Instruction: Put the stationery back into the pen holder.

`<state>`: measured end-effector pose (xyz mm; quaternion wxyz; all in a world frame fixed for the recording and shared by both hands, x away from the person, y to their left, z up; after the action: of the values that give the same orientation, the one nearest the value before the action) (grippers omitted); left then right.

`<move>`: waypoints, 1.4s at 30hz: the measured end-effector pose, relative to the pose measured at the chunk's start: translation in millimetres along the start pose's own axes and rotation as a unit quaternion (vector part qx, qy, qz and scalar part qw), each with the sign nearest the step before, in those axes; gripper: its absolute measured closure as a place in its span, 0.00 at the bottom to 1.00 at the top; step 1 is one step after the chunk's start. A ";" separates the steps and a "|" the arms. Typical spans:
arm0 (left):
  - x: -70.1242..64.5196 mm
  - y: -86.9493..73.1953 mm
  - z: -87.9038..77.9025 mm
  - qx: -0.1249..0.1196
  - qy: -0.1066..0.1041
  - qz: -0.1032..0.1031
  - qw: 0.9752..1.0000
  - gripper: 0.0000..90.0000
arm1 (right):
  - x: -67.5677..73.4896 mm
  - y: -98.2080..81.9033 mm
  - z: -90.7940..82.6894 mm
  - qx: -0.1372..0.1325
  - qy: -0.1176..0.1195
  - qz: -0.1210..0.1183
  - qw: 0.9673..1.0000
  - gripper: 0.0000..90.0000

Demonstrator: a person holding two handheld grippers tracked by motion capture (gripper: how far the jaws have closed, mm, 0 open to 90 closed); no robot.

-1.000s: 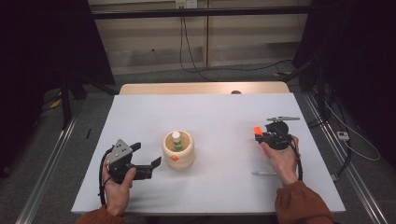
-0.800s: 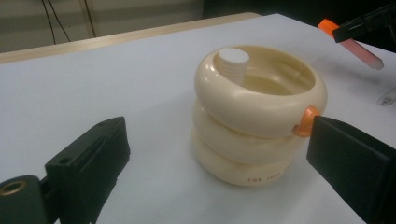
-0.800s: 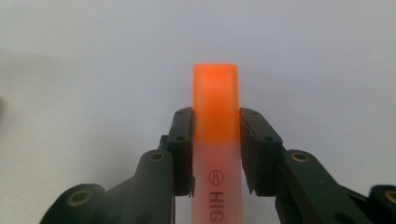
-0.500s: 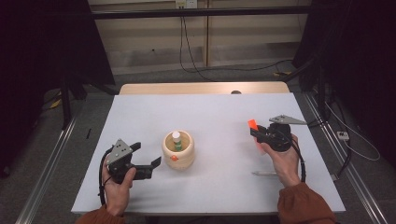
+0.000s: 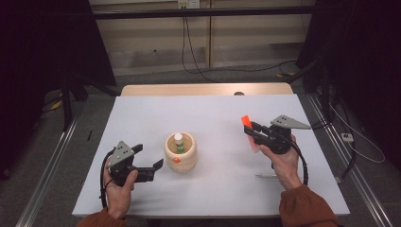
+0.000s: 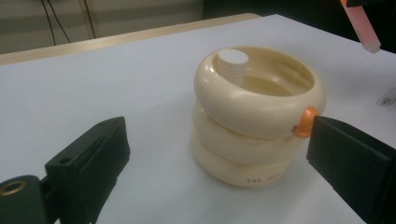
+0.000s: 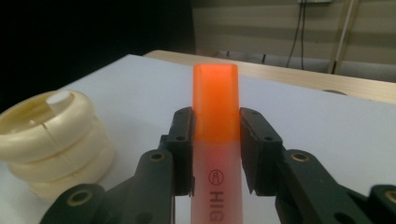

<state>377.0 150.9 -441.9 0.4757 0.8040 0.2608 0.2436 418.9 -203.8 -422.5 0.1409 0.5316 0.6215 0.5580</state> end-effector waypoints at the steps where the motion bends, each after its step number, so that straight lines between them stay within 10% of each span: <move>1: 0.2 0.0 -0.1 0.000 0.000 0.000 1.000 0.06 | 0.0 0.0 0.0 0.000 0.000 0.000 1.000 0.75; 42: -0.6 0.1 0.5 -0.001 -0.002 -0.001 1.000 0.06 | 115.6 17.2 57.3 -0.036 0.163 -0.042 0.985 0.75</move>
<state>376.9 150.1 -442.1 0.4772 0.8035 0.2609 0.2419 426.0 -81.3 -379.0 0.0802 0.4015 0.6371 0.6530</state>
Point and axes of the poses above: each handheld gripper's, and its own axes: z roughly forward along the jaws, y roughly out of its top, x roughly to its left, the point moved 8 cm from there along z, roughly forward along the jaws, and after that the axes turned 15 degrees about z, right-handed, at the moved point
